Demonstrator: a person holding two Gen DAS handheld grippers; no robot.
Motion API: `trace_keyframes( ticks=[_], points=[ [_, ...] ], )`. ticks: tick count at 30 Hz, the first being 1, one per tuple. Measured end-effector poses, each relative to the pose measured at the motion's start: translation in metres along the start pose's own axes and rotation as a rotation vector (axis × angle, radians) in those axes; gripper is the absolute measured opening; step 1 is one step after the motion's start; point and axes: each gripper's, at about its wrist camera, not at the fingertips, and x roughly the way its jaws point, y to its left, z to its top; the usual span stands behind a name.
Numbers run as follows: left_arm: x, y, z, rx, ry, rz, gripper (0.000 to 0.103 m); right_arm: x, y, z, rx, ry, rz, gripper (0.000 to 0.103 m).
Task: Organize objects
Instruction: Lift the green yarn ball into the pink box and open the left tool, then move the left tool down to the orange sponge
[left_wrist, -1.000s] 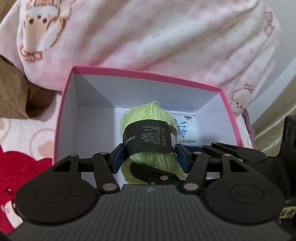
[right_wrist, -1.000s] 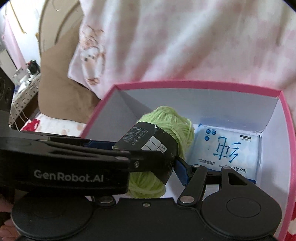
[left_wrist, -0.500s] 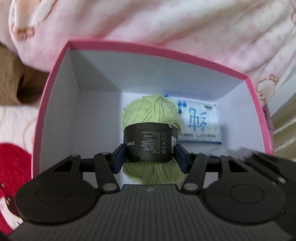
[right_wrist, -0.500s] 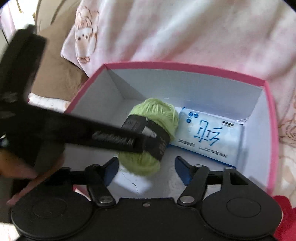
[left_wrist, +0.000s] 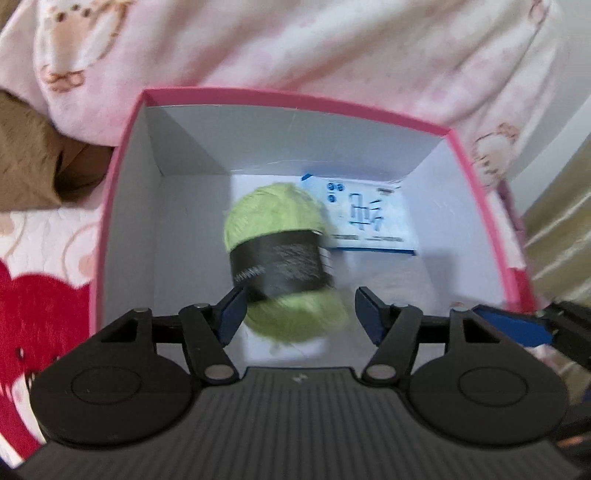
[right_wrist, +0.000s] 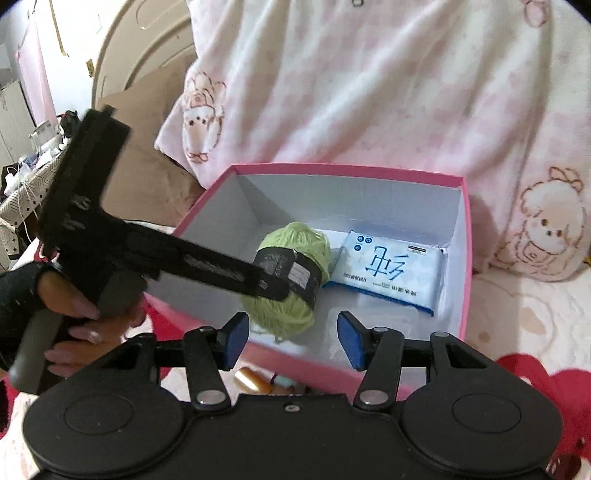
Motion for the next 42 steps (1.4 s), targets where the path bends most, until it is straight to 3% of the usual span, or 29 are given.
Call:
trace_keyframes(
  ticks=[12, 21, 31, 36, 42],
  points=[
    [-0.100, -0.013, -0.043, 0.032, -0.021, -0.045, 0.065, -0.076, 0.035, -0.023, -0.066, 0.010, -0.031, 0.060],
    [-0.130, -0.031, -0.091, 0.141, 0.011, -0.055, 0.066, -0.113, 0.054, -0.046, -0.096, 0.028, 0.010, 0.065],
    [-0.113, -0.019, -0.130, 0.120, 0.024, -0.057, 0.066, -0.084, 0.055, -0.102, -0.059, 0.069, 0.127, 0.065],
    [-0.100, -0.009, -0.140, 0.097, 0.031, -0.081, 0.066, -0.049, 0.048, -0.129, 0.023, 0.138, 0.184, 0.065],
    [-0.073, -0.008, -0.160, 0.123, 0.025, -0.078, 0.064, -0.015, 0.051, -0.156, 0.078, 0.143, 0.154, 0.065]
  ],
)
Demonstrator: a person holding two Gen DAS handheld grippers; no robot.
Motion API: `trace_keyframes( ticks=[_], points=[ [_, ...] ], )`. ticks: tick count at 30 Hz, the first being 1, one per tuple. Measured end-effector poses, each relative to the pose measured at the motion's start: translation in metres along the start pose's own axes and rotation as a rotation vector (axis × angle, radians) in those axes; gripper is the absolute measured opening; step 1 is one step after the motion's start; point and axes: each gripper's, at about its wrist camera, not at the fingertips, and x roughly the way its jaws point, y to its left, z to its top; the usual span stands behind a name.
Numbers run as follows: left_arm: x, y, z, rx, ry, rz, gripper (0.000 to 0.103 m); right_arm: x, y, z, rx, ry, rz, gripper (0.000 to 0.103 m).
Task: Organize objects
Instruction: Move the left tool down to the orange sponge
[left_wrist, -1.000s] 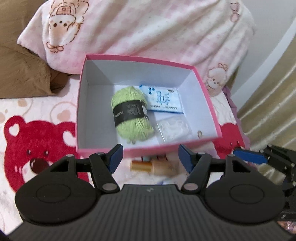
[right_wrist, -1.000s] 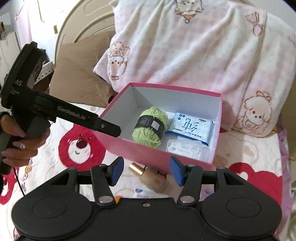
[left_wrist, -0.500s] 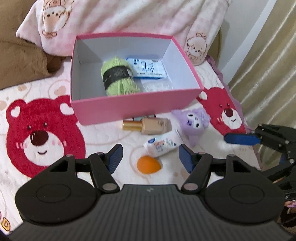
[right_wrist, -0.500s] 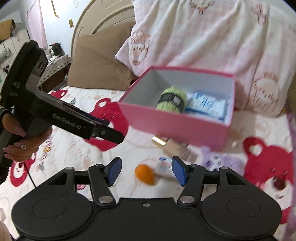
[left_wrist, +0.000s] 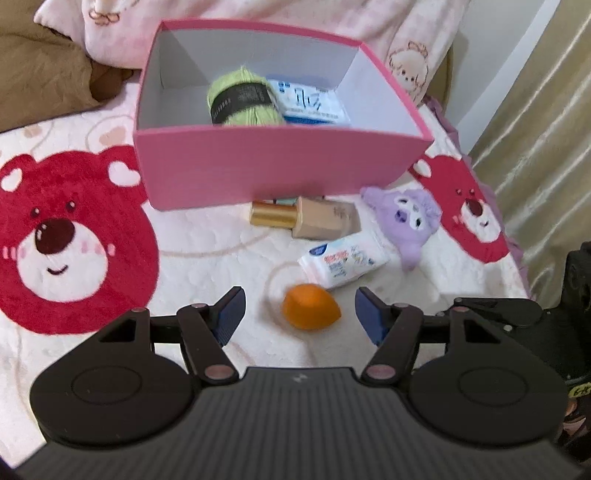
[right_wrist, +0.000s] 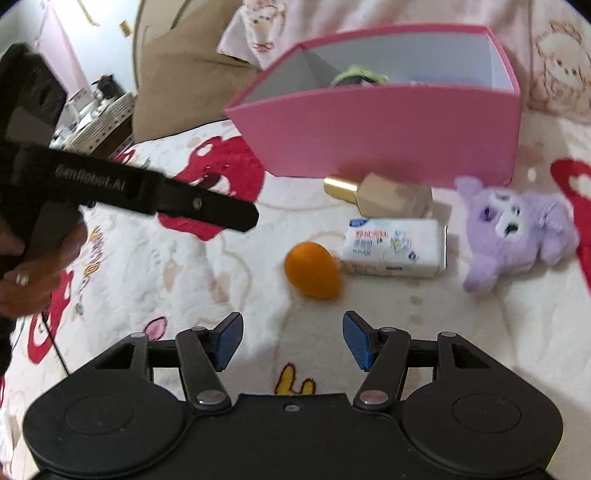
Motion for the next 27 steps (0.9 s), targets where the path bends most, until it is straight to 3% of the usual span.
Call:
trace_keyframes(
  ticks=[5, 12, 17, 20, 25, 26, 27],
  points=[
    [0.024, 0.001, -0.016, 0.024, -0.024, -0.007, 0.063, 0.025, -0.013, -0.011, 0.087, -0.031, -0.021, 0.066],
    [0.040, -0.010, -0.025, 0.133, -0.052, -0.032, 0.059, 0.032, -0.013, -0.009, 0.075, -0.045, 0.002, 0.066],
    [0.057, -0.012, -0.022, 0.106, -0.006, -0.045, 0.052, 0.036, -0.001, -0.014, -0.101, -0.081, -0.114, 0.065],
    [0.060, -0.018, -0.025, 0.122, -0.007, -0.021, 0.050, 0.041, 0.000, -0.015, -0.122, -0.095, -0.130, 0.064],
    [0.054, -0.011, -0.025, 0.050, -0.011, -0.062, 0.040, 0.040, 0.005, -0.018, -0.178, -0.122, -0.179, 0.043],
    [0.054, -0.009, -0.025, 0.028, -0.007, -0.069, 0.037, 0.040, 0.006, -0.018, -0.184, -0.128, -0.177, 0.032],
    [0.054, -0.007, -0.025, 0.012, -0.003, -0.065, 0.035, 0.039, 0.007, -0.018, -0.189, -0.132, -0.178, 0.032]
  ],
)
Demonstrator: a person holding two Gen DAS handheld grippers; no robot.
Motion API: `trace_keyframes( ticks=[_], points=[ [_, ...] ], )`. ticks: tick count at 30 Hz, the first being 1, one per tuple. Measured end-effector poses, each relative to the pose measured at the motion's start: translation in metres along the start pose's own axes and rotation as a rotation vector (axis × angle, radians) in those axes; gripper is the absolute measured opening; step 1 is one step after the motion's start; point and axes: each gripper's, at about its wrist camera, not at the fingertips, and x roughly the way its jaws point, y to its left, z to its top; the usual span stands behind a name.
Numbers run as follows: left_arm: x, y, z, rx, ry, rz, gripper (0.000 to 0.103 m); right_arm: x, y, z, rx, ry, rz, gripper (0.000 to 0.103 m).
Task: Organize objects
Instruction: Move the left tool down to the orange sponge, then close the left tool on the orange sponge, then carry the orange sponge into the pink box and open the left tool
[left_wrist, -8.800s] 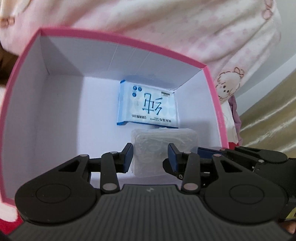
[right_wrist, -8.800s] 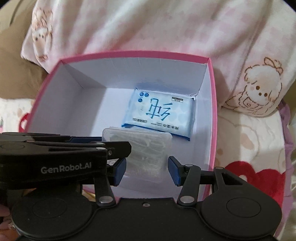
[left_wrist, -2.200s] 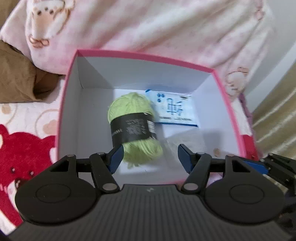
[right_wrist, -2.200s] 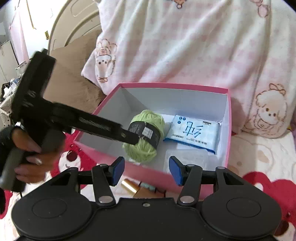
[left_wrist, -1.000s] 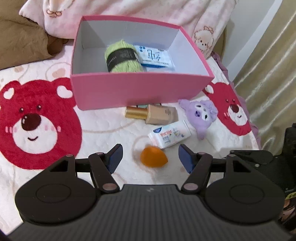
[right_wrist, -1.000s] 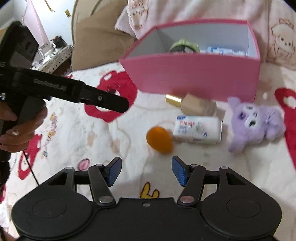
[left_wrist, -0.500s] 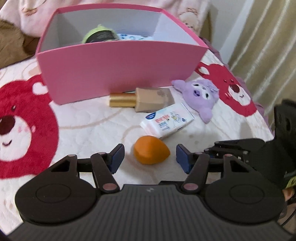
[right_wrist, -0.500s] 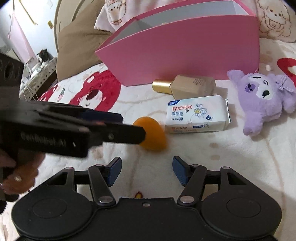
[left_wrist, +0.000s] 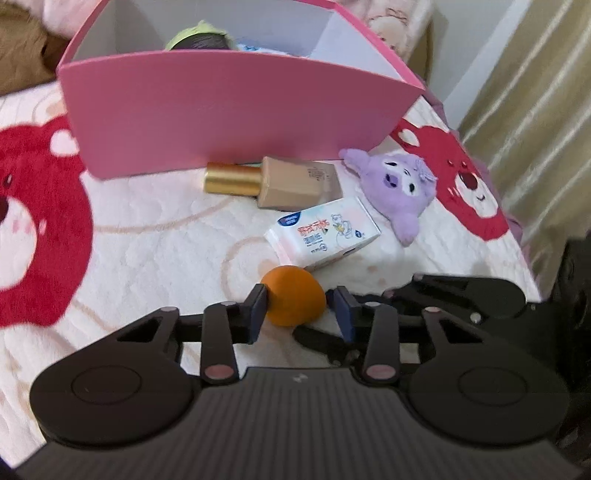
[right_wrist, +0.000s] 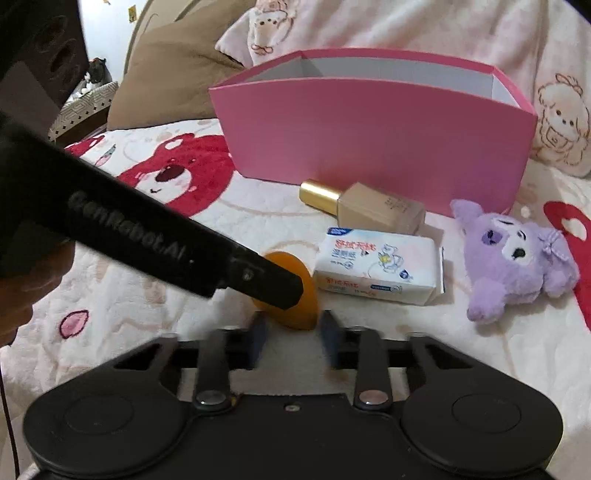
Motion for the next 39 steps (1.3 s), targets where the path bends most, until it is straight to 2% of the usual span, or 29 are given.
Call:
trace_keyframes(
  ticks=[4, 8, 14, 17, 25, 31, 39],
  points=[
    [0.001, 0.003, -0.006, -0.051, 0.000, -0.002, 0.035, 0.001, 0.009, -0.003, -0.074, -0.009, -0.042, 0.032],
    [0.005, 0.003, -0.011, -0.057, 0.003, 0.034, 0.035, 0.007, 0.019, -0.006, -0.147, -0.027, -0.085, 0.034],
    [0.006, 0.004, -0.013, -0.075, -0.010, 0.053, 0.033, 0.004, 0.018, -0.007, -0.141, -0.050, -0.093, 0.031],
    [-0.002, -0.003, -0.015, -0.047, -0.023, 0.061, 0.032, -0.002, 0.020, -0.006, -0.137, -0.054, -0.103, 0.030],
    [-0.041, -0.015, -0.014, -0.017, -0.048, 0.012, 0.032, -0.038, 0.043, 0.007, -0.172, -0.076, -0.152, 0.030],
    [-0.079, -0.025, 0.019, 0.003, -0.033, -0.043, 0.032, -0.072, 0.055, 0.031, -0.212, -0.110, -0.187, 0.031],
    [-0.115, -0.045, 0.102, 0.000, -0.076, -0.068, 0.032, -0.103, 0.029, 0.110, -0.203, -0.179, -0.231, 0.031]
  ],
)
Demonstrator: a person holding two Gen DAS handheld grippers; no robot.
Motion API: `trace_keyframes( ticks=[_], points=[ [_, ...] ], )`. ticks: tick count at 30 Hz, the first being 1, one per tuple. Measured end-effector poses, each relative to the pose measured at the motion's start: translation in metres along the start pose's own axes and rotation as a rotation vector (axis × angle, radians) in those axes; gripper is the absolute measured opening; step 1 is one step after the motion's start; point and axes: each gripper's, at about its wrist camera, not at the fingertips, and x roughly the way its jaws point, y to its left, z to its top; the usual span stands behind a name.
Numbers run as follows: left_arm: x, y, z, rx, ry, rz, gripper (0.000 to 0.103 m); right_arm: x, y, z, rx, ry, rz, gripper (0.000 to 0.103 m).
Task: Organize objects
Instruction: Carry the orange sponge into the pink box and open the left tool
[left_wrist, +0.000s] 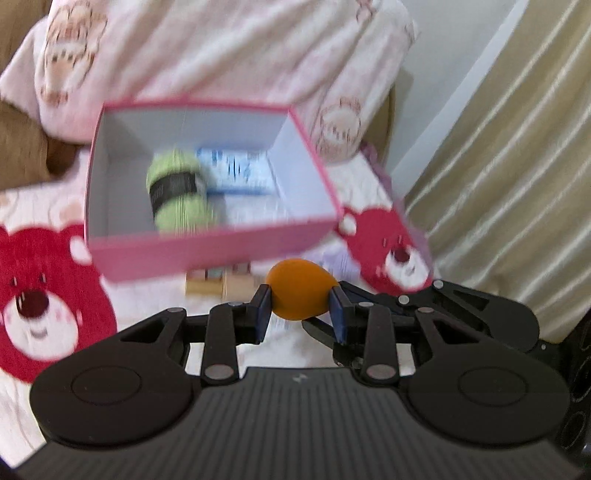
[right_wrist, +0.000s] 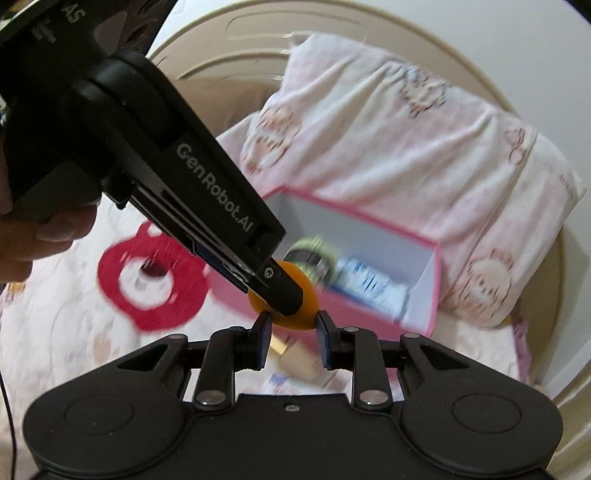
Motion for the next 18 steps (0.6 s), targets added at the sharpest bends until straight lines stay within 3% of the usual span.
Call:
trace_keyframes(
  ticks=[5, 9, 13, 18],
  points=[
    [0.009, -0.003, 0.050, -0.015, -0.016, 0.031, 0.032, 0.022, -0.032, 0.036, 0.025, 0.018, -0.002, 0.031],
    [0.034, 0.011, 0.076, -0.107, -0.014, 0.032, 0.032, 0.051, -0.054, 0.050, 0.080, 0.087, 0.010, 0.030],
    [0.062, 0.024, 0.084, -0.190, -0.048, 0.024, 0.032, 0.075, -0.068, 0.054, 0.071, 0.134, 0.004, 0.030],
    [0.103, 0.042, 0.092, -0.251, -0.013, 0.074, 0.032, 0.124, -0.085, 0.051, 0.102, 0.234, 0.070, 0.030]
  ],
)
